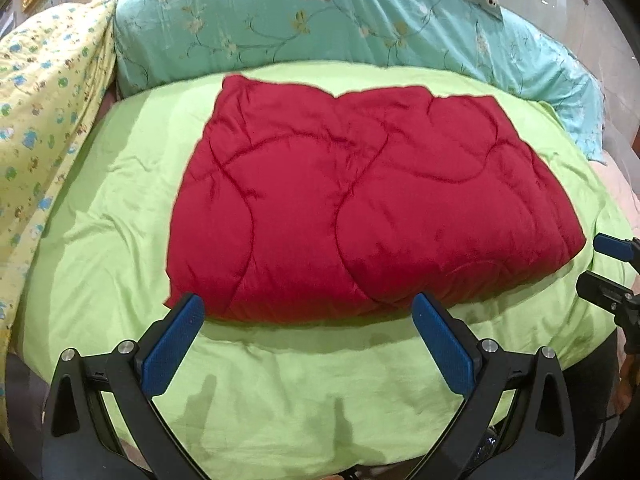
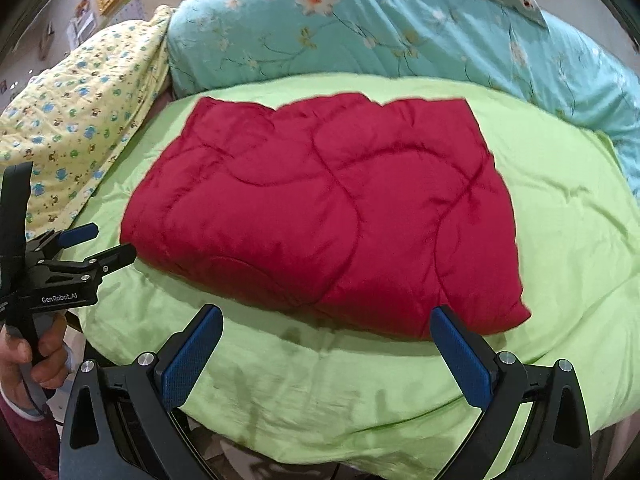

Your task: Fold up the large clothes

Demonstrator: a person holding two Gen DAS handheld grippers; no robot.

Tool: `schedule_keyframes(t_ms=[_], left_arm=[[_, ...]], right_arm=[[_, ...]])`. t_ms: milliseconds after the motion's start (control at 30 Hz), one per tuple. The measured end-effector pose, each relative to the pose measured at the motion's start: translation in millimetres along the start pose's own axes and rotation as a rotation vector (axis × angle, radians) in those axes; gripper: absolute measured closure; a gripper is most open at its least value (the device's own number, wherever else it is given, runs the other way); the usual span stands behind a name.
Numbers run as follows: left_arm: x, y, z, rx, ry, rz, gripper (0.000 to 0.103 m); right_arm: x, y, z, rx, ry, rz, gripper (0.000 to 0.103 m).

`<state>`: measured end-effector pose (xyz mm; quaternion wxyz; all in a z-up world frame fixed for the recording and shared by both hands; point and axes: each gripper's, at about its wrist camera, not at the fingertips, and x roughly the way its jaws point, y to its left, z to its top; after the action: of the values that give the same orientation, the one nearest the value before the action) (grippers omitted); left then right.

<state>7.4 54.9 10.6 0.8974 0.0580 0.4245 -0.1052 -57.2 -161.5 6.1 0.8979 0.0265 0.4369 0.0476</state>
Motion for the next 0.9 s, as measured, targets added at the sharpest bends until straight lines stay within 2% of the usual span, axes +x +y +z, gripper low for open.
schedule_keyframes(t_ms=[267, 533, 900], left_arm=[[-4, -1, 3, 0.004, -0.022, 0.033, 0.0], [2, -6, 0, 0.024, -0.01, 0.067, 0.0], [10, -4, 3, 0.026, 0.005, 0.076, 0.0]], right_arm=[[4, 1, 3, 0.006, -0.004, -0.008, 0.0], [15, 0, 3, 0.029, 0.011, -0.01, 0.0], [21, -3, 8, 0.041, 0.014, -0.003, 0.0]])
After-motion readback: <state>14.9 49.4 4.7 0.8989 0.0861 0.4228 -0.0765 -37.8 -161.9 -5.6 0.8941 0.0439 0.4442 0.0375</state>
